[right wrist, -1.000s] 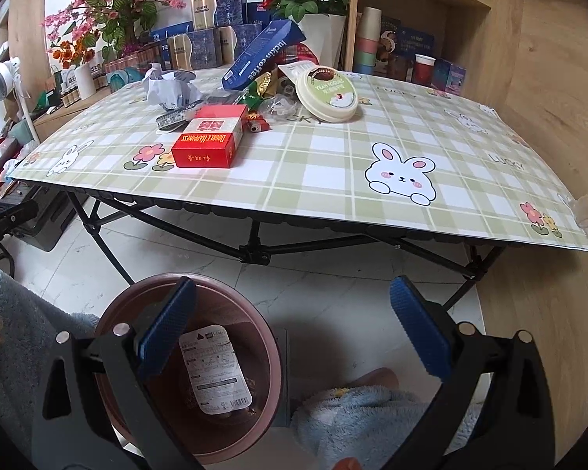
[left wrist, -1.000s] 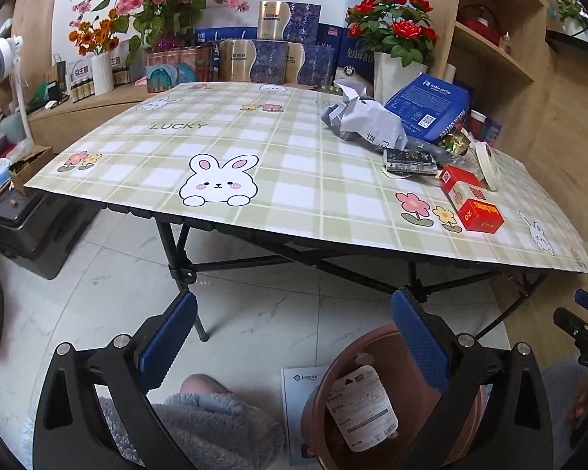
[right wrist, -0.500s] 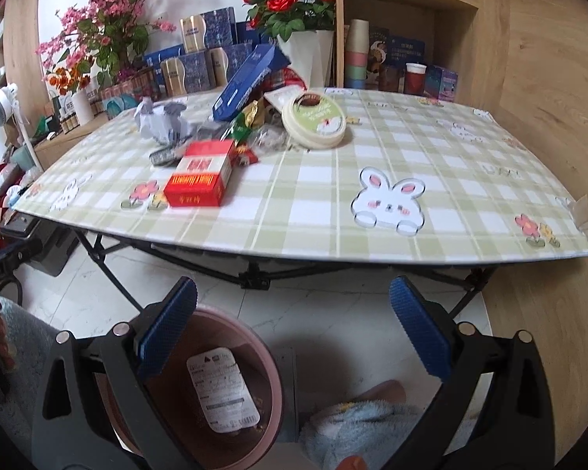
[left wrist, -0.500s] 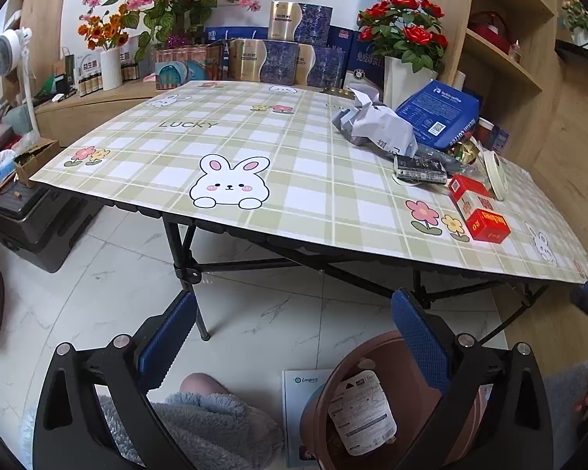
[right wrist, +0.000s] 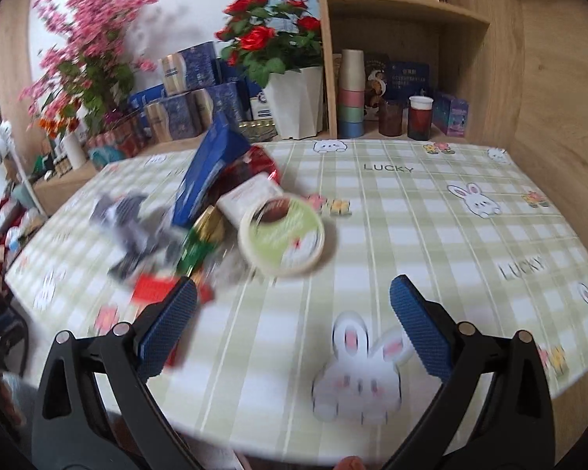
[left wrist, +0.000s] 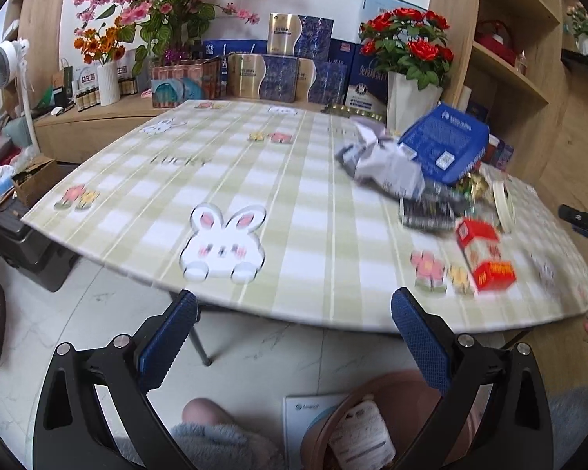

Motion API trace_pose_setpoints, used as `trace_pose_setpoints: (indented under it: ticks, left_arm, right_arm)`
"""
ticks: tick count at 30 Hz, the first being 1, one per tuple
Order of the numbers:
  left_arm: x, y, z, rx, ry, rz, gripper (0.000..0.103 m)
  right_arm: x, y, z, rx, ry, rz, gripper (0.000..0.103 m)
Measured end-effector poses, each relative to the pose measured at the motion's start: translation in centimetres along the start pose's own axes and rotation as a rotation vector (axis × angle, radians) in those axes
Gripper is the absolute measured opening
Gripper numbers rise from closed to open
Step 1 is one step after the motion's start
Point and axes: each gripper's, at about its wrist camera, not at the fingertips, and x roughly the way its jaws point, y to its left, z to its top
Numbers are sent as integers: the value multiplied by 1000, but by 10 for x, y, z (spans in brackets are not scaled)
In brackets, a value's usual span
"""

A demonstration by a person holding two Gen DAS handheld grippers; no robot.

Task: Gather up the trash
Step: 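Grasp the coconut yogurt lid with the right tool while the left tool reaches the black tissue pack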

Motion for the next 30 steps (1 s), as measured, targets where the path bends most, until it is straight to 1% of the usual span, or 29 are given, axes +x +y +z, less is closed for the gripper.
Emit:
trace_pose_setpoints:
  ticks: [2, 5, 8, 12, 15, 18, 21, 23, 24, 26, 28, 30]
  left_arm:
    - [8, -5, 10, 0, 9, -9, 97]
    - [21, -19, 27, 15, 26, -40, 97]
    - [33, -33, 38, 20, 37, -80, 97]
    - [49, -49, 50, 20, 57, -132, 97]
    - [59, -61, 57, 24, 68, -161, 97]
    - [68, -66, 62, 5, 87, -194, 97]
    - [74, -68, 65, -22, 97, -219, 97]
    - [80, -71, 66, -36, 115, -229, 97]
    - [83, -71, 66, -39, 123, -233, 97]
    - [88, -76, 67, -38, 138, -248, 97]
    - [91, -82, 68, -26, 147, -263, 97]
    - [96, -90, 69, -7, 161, -280, 92]
  right_arm:
    - [24, -5, 15, 34, 16, 20, 97]
    - [56, -8, 25, 76, 67, 44, 97]
    - [81, -8, 27, 131, 114, 71, 97]
    - [99, -8, 28, 180, 150, 108, 97]
    - [109, -5, 28, 173, 166, 80, 97]
    - [118, -11, 27, 205, 188, 68, 97]
    - [123, -17, 24, 243, 211, 81, 97]
    - [125, -18, 22, 248, 222, 94, 97]
    - [125, -18, 21, 244, 231, 101, 95]
    - [123, -17, 21, 233, 228, 130, 87]
    - [116, -13, 23, 209, 211, 124, 87]
    - [107, -10, 23, 196, 185, 137, 86]
